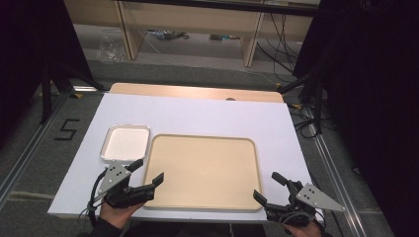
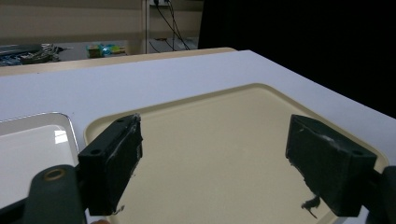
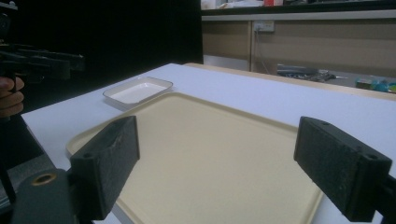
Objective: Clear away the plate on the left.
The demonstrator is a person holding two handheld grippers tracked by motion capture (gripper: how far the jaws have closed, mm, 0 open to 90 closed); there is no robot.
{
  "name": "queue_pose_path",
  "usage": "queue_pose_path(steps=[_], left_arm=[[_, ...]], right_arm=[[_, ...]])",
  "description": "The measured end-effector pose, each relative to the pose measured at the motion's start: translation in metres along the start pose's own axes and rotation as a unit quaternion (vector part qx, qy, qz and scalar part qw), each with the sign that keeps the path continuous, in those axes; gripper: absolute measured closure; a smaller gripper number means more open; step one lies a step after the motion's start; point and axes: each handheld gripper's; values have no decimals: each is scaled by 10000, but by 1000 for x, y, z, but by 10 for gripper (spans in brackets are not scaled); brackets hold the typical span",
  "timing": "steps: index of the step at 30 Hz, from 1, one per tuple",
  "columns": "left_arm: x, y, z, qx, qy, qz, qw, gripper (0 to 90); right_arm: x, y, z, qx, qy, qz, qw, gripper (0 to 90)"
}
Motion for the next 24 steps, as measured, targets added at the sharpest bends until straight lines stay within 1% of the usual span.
queue_pose_path(steps=[7,14,15,16,17,18,19,22,23,24], left_arm=[[-1,0,-1,-51,-4,-20,10000,184],[-4,0,-2,-93,48,11,9999,187],[-5,0,-2,-101,51,10,9999,187],[-5,0,-2,-101,51,10,9999,187],[-6,0,-2,-129,58,22,9999,187],[-6,0,-2,-129,58,22,9999,187],[-6,0,-2,-134,58,23,9999,187],[-7,0,-3,-149,72,25,9999,188],[-7,0,-3,-142,83,54,9998,188],[-7,0,-3,-142,83,54,9998,189]], right_arm=[[0,0,0,16,-4,3,10000,151],[1,0,0,27,-1,21,10000,151],[-2,0,1,-62,59,-190,9998,151],[-2,0,1,-62,59,-190,9998,151],[-1,0,0,-29,43,-108,9999,151],[-1,0,0,-29,43,-108,9999,151],[1,0,0,18,-1,17,10000,151],[1,0,0,25,-2,14,10000,151],[-1,0,0,-37,30,-111,9999,151],[-1,0,0,-37,30,-111,9999,151]])
Point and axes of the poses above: each handheld gripper's, and its own axes: z roughly backward along the jaws, y roughly out of its top, x roughly to its right, and after that the axes turned 2 degrees about -y, right-handed
